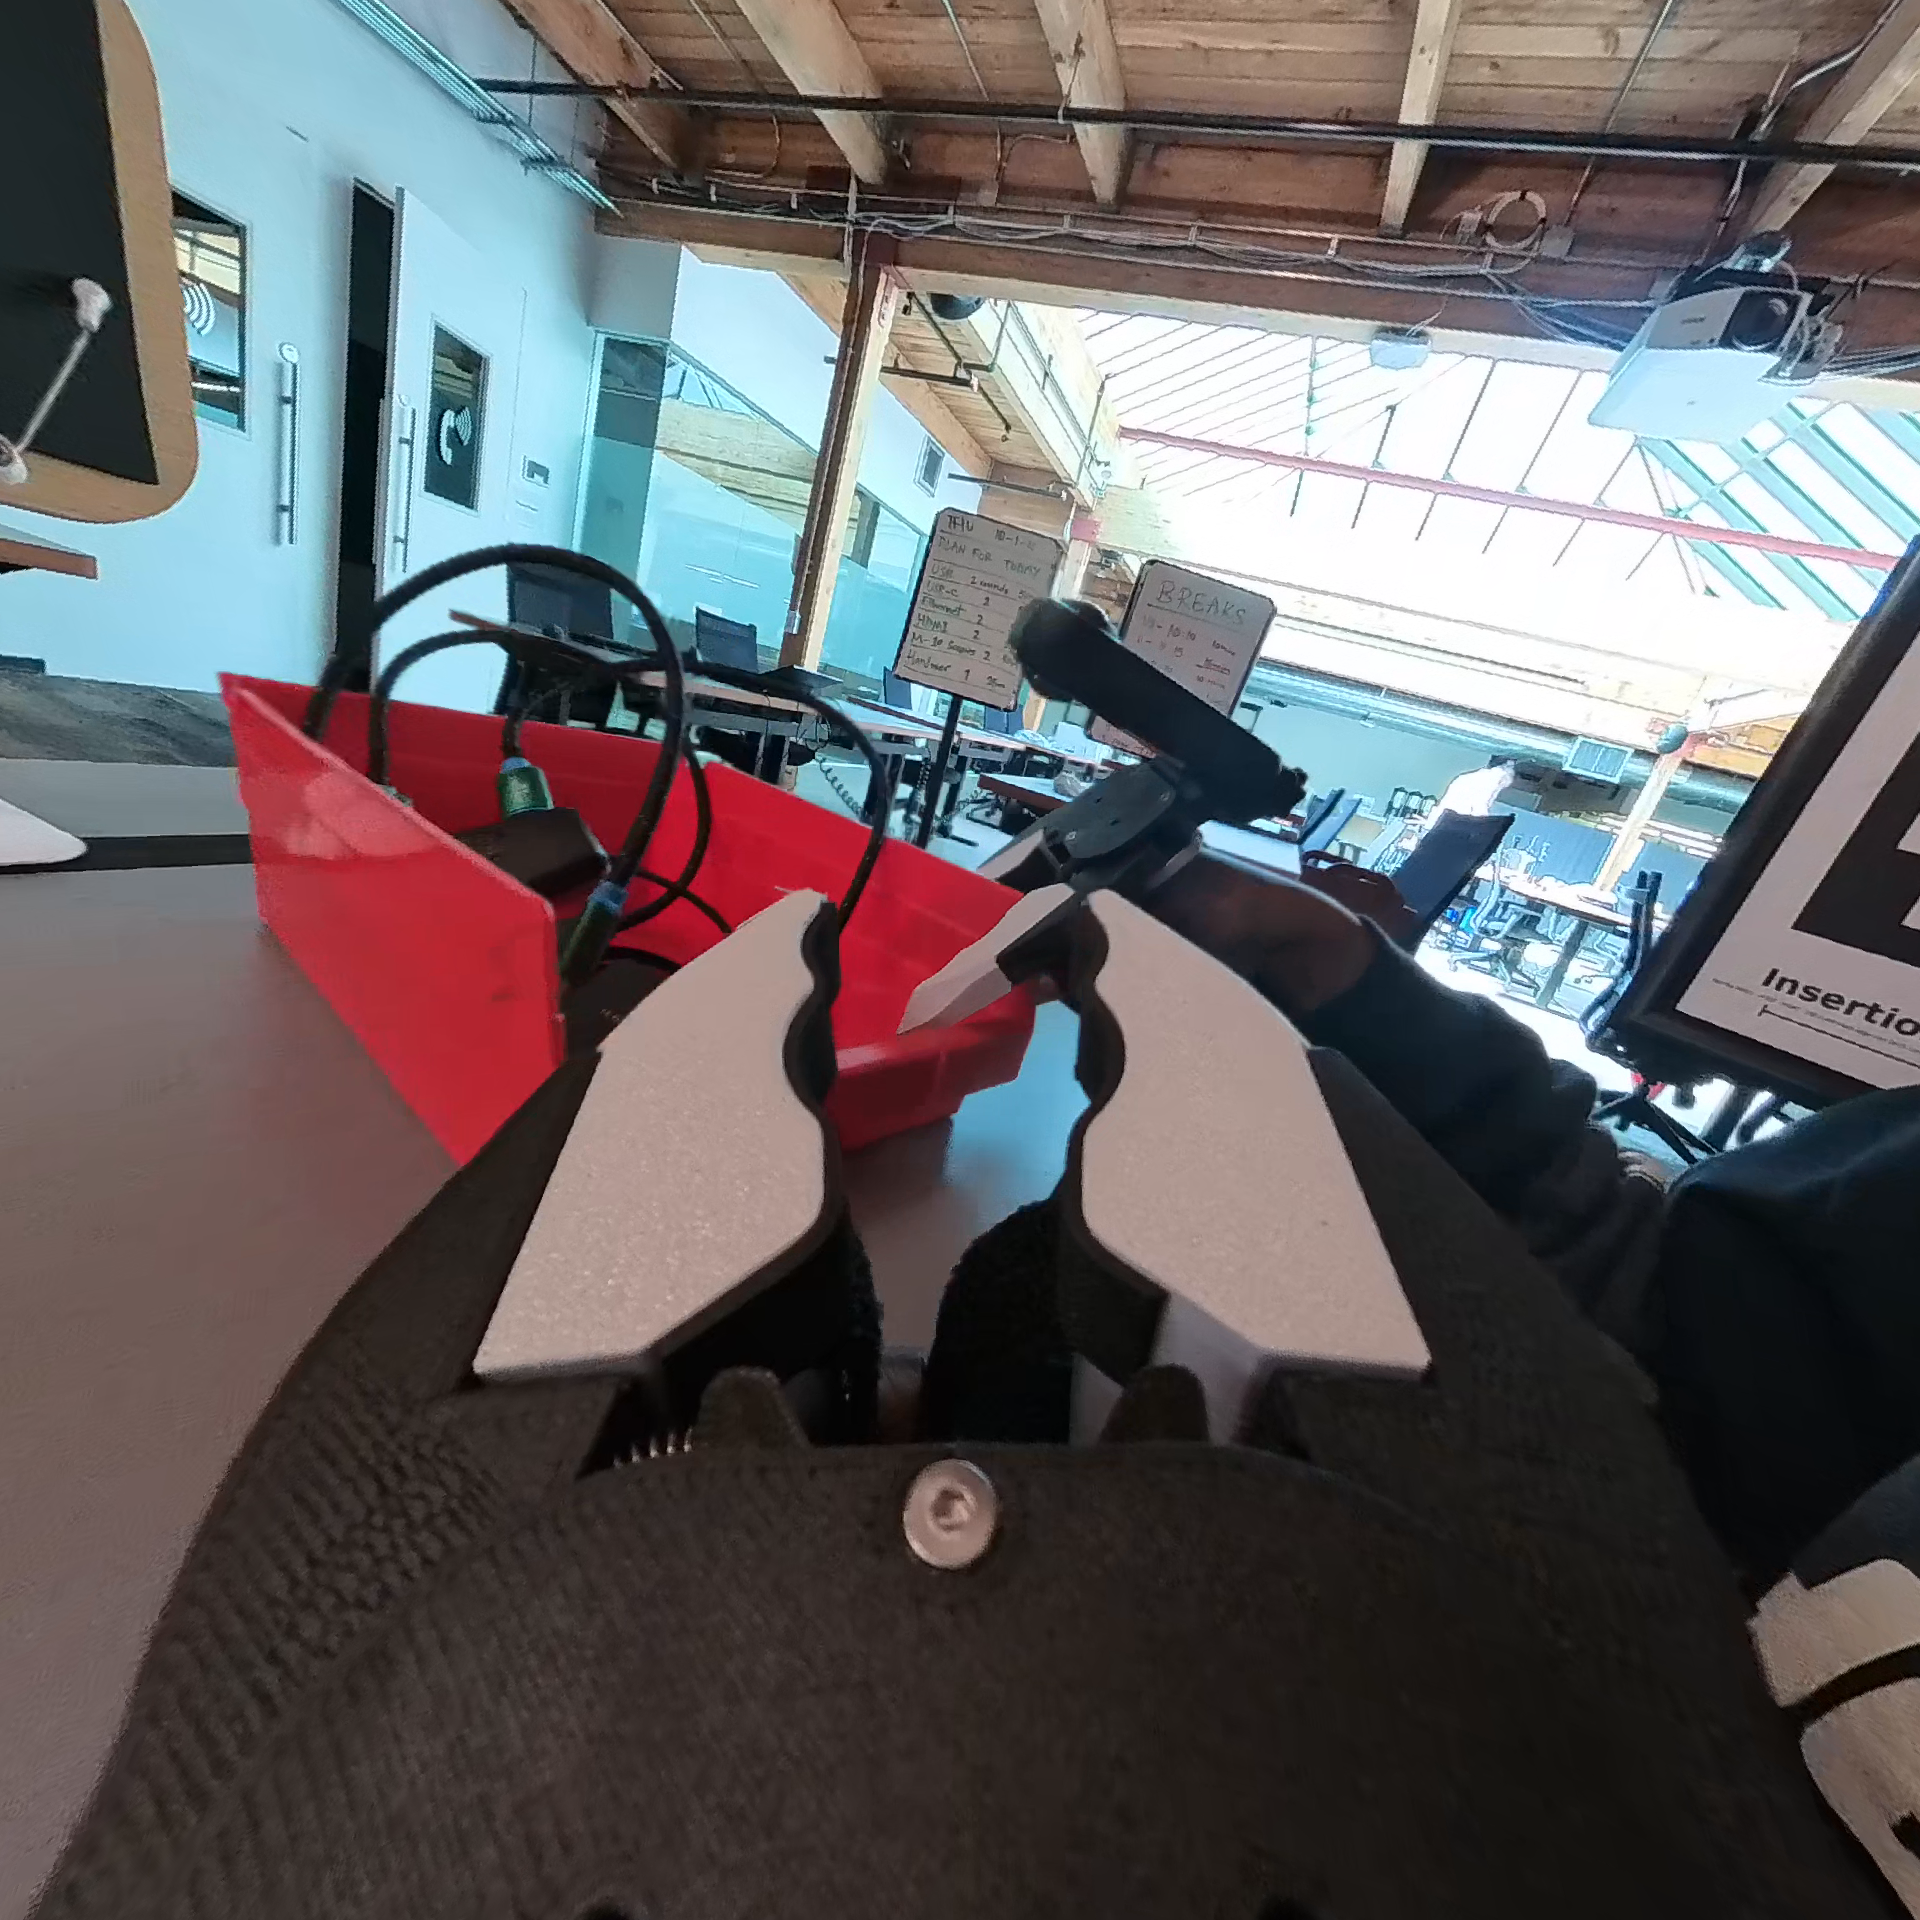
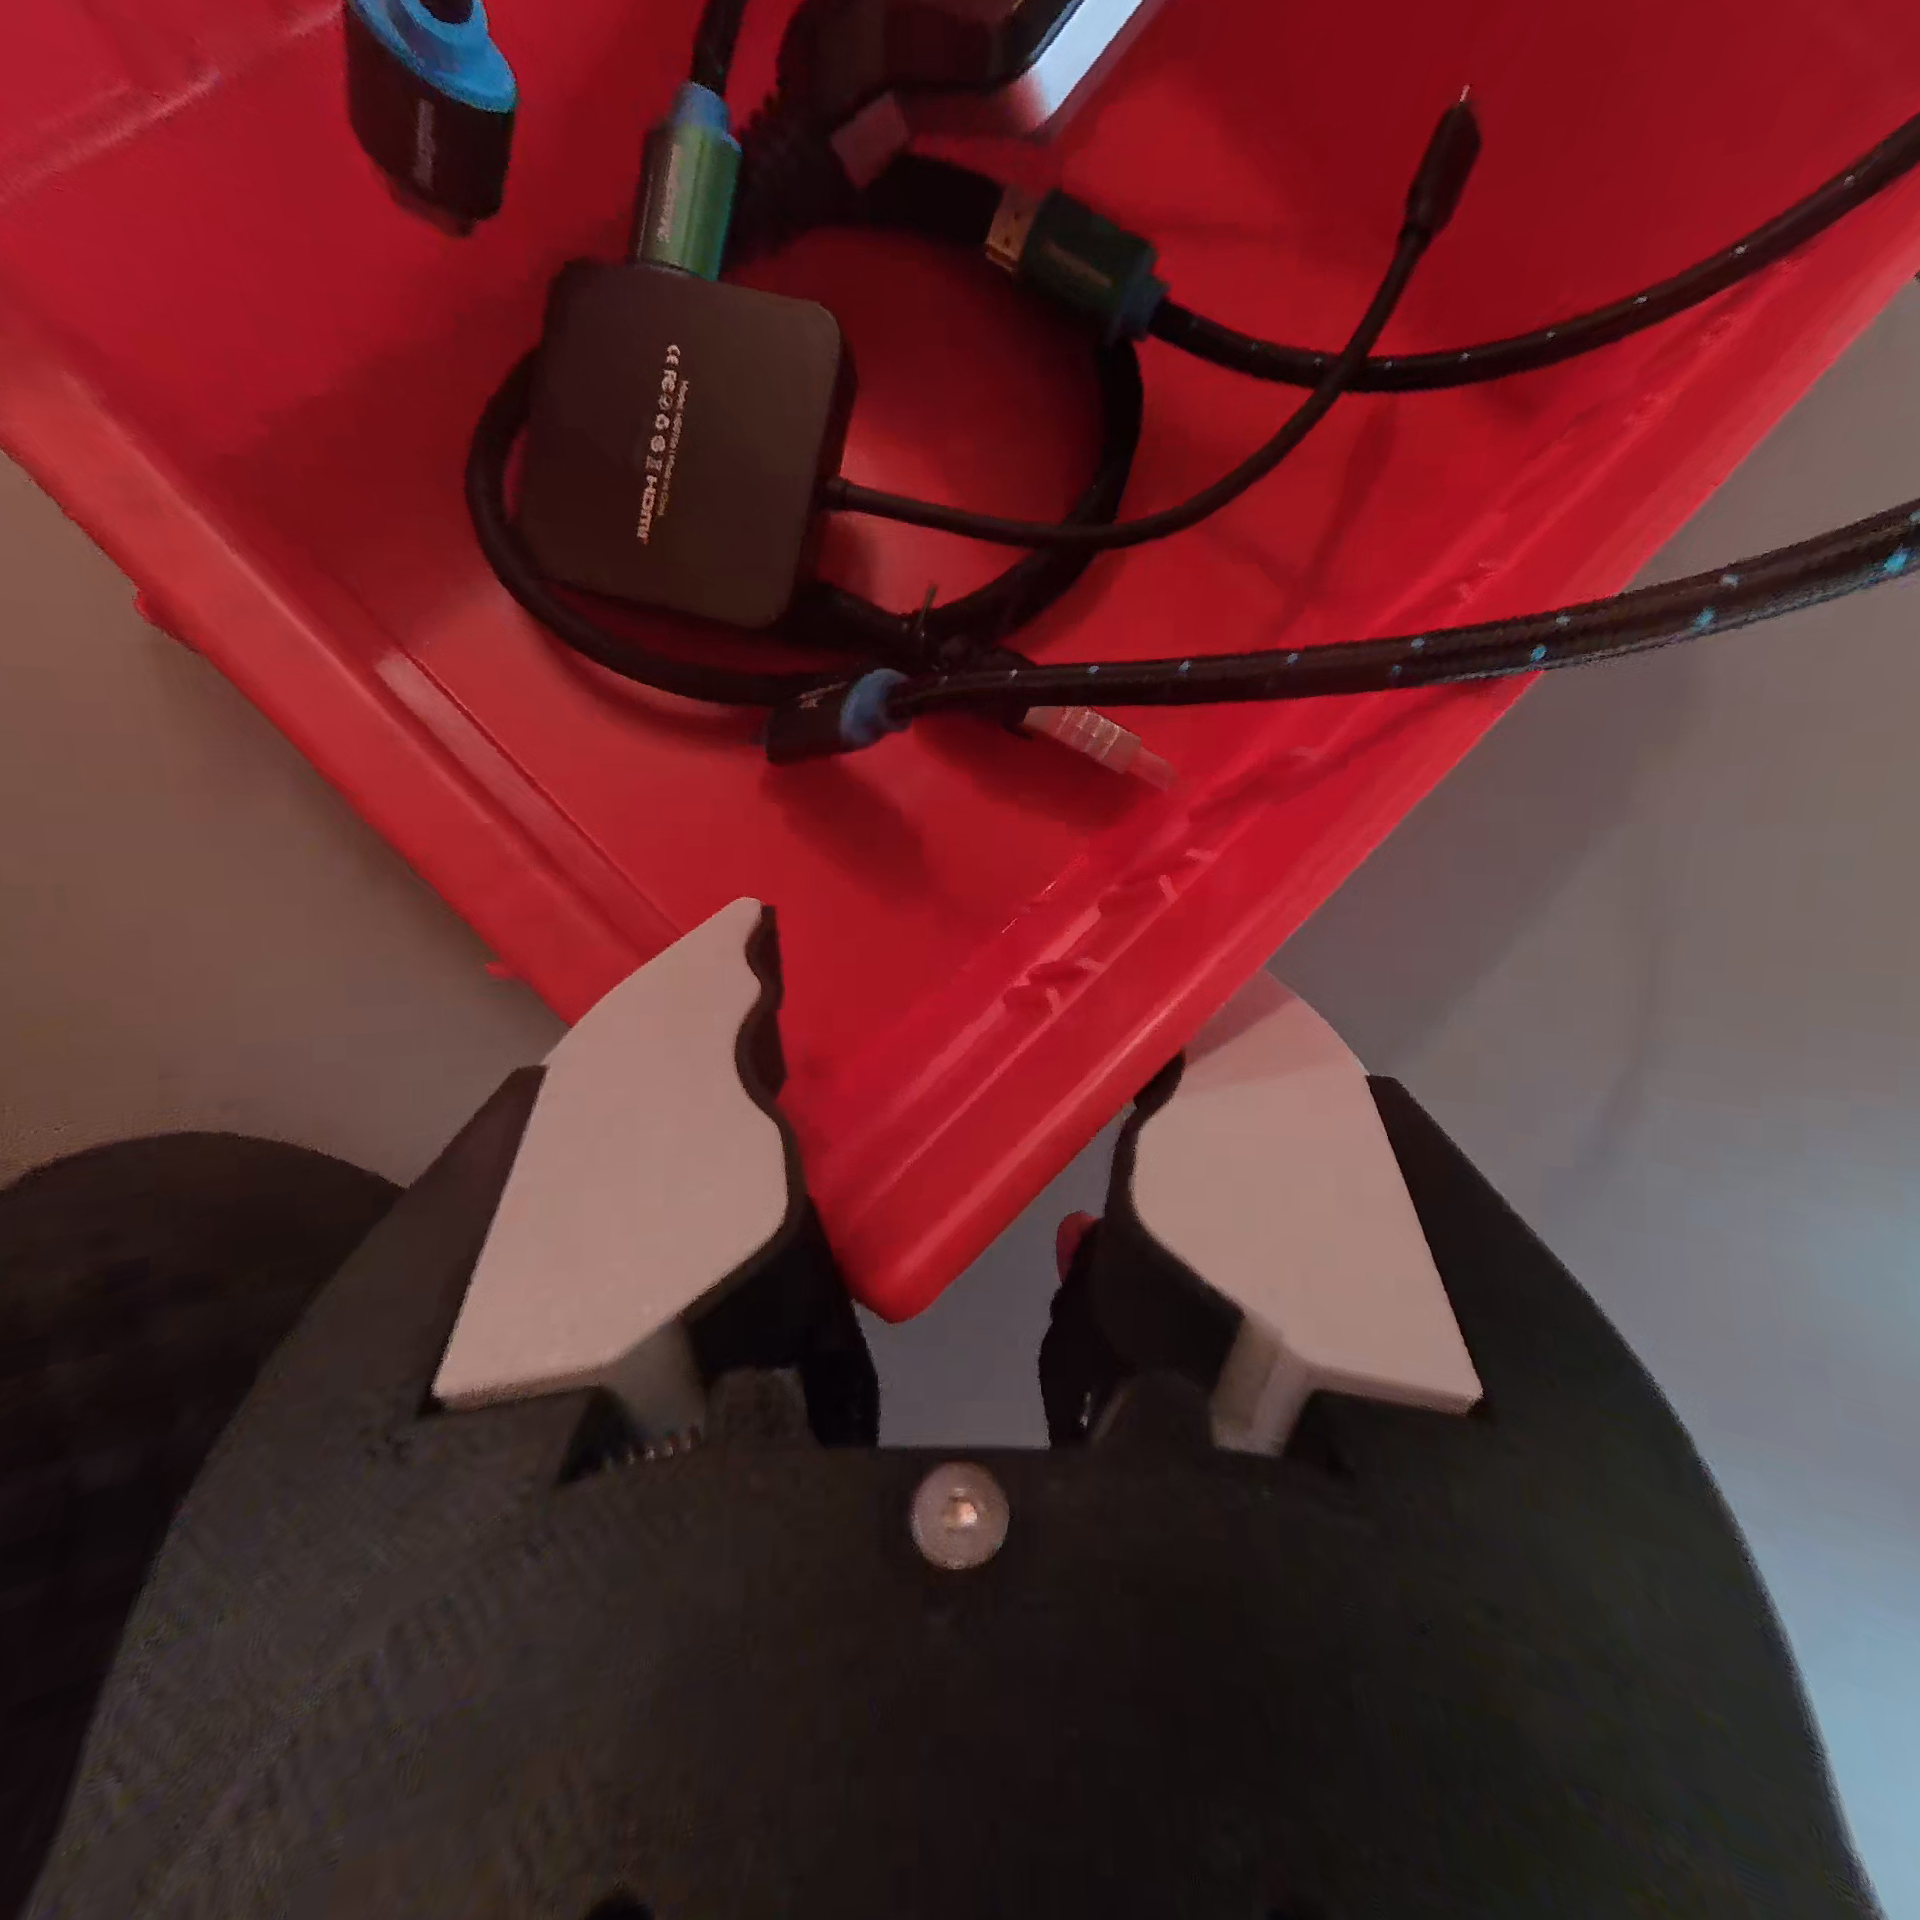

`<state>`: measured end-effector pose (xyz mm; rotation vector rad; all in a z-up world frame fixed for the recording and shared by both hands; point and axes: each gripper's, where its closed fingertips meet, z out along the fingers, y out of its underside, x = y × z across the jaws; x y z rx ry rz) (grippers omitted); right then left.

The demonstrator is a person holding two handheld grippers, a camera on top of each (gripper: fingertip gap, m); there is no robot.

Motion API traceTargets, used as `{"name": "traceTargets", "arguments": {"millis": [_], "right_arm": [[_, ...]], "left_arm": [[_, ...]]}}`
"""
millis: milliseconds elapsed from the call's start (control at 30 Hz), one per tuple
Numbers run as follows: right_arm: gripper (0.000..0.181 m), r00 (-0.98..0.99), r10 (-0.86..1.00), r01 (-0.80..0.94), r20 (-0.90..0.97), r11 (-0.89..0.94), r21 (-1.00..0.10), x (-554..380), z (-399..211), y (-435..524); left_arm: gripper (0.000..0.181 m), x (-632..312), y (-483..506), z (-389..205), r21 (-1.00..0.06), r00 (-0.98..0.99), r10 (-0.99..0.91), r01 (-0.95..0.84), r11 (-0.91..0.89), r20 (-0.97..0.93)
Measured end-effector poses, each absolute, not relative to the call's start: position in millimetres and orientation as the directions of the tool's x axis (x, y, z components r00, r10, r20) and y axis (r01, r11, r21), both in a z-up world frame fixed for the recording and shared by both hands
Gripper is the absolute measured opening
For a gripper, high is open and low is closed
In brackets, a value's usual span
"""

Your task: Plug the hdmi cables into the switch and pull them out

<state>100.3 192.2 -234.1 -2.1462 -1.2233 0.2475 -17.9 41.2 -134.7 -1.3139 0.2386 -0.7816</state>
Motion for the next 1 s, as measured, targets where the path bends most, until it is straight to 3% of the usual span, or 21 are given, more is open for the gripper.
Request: {"name": "traceTargets", "arguments": {"millis": [300,500,1000], "right_arm": [[0.066,0.416,0.898,0.725,0.141,-0.234,-0.648,18.5,-233.5,170.5],[0.066,0.272,0.953,0.735,0.134,-0.116,-0.668,-48.7,-233.1,149.8],[0.067,0.023,0.997,0.572,0.07,0.044,-0.819,-201.1,-231.1,92.1]], "left_arm": [[0.043,-1.3,22.9,-123.9,-0.946,0.728,-0.683,0.261,0.191,0.063],[0.042,-2.2,1.9,-103.1,-0.892,0.737,-0.673,0.262,0.368,-0.061],[0.039,2.3,3.3,-110.5,-0.911,0.738,-0.67,0.221,0.349,-0.078]]}}
